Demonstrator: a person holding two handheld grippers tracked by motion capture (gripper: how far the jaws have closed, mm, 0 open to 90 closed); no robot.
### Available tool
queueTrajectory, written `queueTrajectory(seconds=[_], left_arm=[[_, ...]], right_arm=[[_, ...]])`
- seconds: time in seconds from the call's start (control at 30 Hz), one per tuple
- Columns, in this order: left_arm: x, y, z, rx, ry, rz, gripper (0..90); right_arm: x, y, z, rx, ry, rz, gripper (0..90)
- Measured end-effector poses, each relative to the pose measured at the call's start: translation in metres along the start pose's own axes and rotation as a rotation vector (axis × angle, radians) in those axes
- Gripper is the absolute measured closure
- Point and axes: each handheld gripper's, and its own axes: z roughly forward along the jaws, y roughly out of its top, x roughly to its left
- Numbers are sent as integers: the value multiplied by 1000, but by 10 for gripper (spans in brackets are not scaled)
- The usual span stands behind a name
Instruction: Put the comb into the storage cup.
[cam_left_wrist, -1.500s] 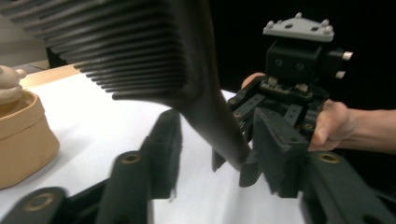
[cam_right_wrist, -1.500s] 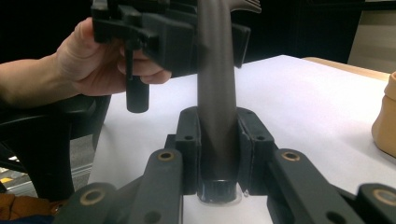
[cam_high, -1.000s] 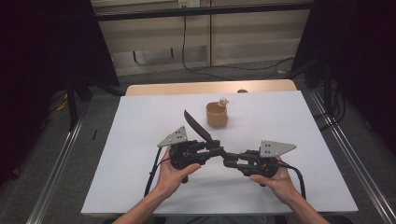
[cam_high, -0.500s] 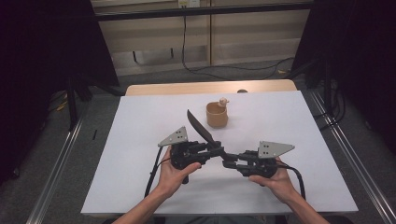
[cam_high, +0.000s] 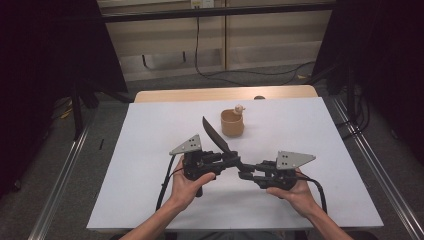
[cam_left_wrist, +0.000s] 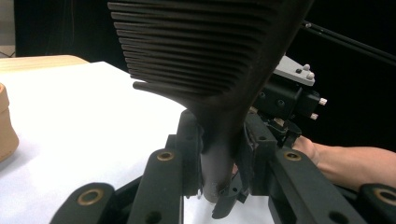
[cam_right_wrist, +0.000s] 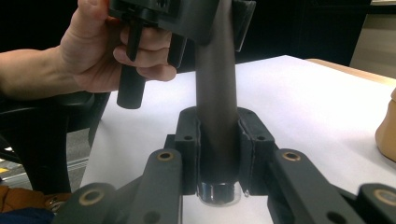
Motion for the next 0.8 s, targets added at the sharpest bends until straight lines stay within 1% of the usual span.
queueTrajectory(seconds=[0.03, 0.13, 0.17, 0.2, 0.27, 0.3, 0.4, 0.43, 0.53, 0.57, 0.6, 0.63, 0.67, 0.7, 0.77, 0.8], left_arm=[[0, 0, 0, -4, 3, -3, 727], [-1, 1, -1, -1, 1, 9, 728], [-1, 1, 0, 0, 2, 11, 728], [0, 1, -1, 8, 11, 22, 728], [0, 0, -1, 6, 15, 16, 728], [1, 0, -1, 7, 28, 26, 729], [0, 0, -1, 8, 30, 30, 729], [0, 1, -1, 13, 29, 34, 729], [0, 1, -1, 15, 38, 47, 729], [-1, 1, -1, 14, 36, 50, 729], [-1, 1, -2, 20, 37, 61, 730], [-1, 1, -2, 21, 45, 68, 729], [-1, 2, -2, 18, 45, 64, 729], [-1, 2, -2, 14, 46, 66, 729], [-1, 4, -4, 16, 52, 74, 729], [-1, 4, -4, 12, 50, 70, 729]], right_arm=[[0, 0, 0, 1, 0, 3, 716], [0, 1, 0, -1, 2, 8, 705], [0, 1, 0, -1, 1, 12, 686], [0, 1, 0, -1, 0, 13, 673], [0, 1, 1, -1, -9, 13, 629], [1, 1, 1, -1, -9, 18, 613], [1, 1, 2, 3, -15, 29, 555], [1, 1, 3, 6, -21, 32, 521], [1, 1, 2, 5, -34, 34, 488], [1, 2, 2, 3, -35, 35, 454], [1, 2, 2, 4, -44, 38, 417], [1, 3, 2, 10, -69, 35, 387], [1, 2, 2, 15, -85, 37, 370], [1, 2, 1, 13, -88, 44, 366], [1, 2, 1, 16, -100, 45, 318], [2, 3, 1, 17, -104, 47, 309]])
